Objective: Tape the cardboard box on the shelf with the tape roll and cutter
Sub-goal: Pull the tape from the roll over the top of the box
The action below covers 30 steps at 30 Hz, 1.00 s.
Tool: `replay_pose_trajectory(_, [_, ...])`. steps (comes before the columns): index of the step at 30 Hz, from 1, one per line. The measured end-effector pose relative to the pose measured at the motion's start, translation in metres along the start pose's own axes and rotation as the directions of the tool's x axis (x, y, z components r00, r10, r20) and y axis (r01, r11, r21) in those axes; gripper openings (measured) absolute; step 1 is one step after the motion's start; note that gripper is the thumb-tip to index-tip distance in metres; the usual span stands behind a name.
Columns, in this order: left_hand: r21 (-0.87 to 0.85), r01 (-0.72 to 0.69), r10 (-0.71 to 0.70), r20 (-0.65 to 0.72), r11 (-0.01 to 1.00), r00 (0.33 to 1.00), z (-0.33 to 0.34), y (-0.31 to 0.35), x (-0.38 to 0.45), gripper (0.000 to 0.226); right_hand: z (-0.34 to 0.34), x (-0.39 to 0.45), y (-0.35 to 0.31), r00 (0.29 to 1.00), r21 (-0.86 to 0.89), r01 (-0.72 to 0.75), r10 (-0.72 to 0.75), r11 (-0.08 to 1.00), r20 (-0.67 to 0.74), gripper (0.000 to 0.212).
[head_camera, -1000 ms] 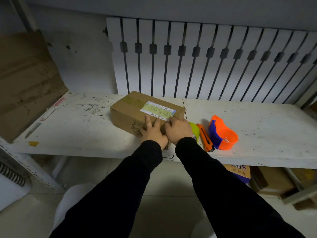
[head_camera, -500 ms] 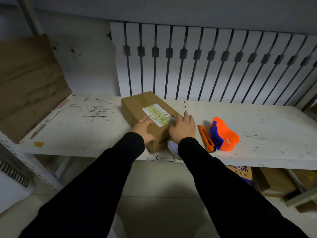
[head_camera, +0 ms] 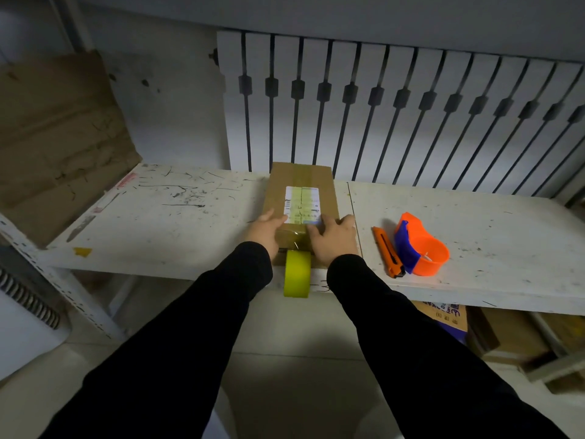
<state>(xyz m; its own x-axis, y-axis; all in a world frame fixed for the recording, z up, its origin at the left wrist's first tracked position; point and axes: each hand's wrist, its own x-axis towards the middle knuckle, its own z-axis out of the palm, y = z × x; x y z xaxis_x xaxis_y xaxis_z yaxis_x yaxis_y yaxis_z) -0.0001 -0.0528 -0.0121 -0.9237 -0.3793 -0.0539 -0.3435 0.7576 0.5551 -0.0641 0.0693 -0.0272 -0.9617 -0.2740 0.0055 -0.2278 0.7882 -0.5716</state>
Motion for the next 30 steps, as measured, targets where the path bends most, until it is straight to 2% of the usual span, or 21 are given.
replay_pose_trajectory(3, [-0.051, 0.026, -0.027, -0.023, 0.998, 0.999, -0.001, -0.002, -0.001, 0.063, 0.002, -0.001, 0.001, 0.999, -0.080, 0.040, -0.040, 0.996, 0.005, 0.059])
replay_pose_trajectory(6, [-0.088, 0.047, -0.049, -0.020, 0.995, 0.999, -0.001, -0.003, 0.000, 0.051, 0.005, 0.000, 0.001, 0.981, -0.194, 0.193, -0.184, 0.962, 0.066, 0.068])
replay_pose_trajectory(8, [-0.060, 0.054, -0.056, -0.024, 0.997, 0.998, 0.000, -0.003, 0.000, 0.047, 0.009, 0.003, 0.000, 0.958, -0.275, 0.281, -0.251, 0.920, 0.140, 0.068])
replay_pose_trajectory(11, [0.027, 0.042, -0.040, -0.054, 0.999, 0.998, 0.002, -0.003, -0.002, 0.045, 0.012, 0.007, 0.002, 0.953, -0.326, 0.300, -0.271, 0.896, 0.133, 0.063])
replay_pose_trajectory(21, [0.063, 0.051, -0.043, -0.123, 0.997, 0.991, 0.009, 0.000, 0.001, 0.041, 0.014, 0.016, 0.001, 0.956, -0.292, 0.292, -0.269, 0.911, 0.117, 0.061])
replay_pose_trajectory(27, [0.295, 0.077, -0.020, -0.192, 0.952, 0.981, 0.021, 0.014, 0.000, 0.046, -0.003, 0.014, 0.011, 0.906, -0.188, 0.402, -0.359, 0.896, 0.222, 0.048])
replay_pose_trajectory(30, [0.306, -0.003, 0.066, -0.195, 0.952, 0.979, 0.024, 0.033, -0.001, 0.049, -0.012, 0.005, 0.021, 0.924, -0.095, 0.376, -0.365, 0.922, 0.116, 0.044])
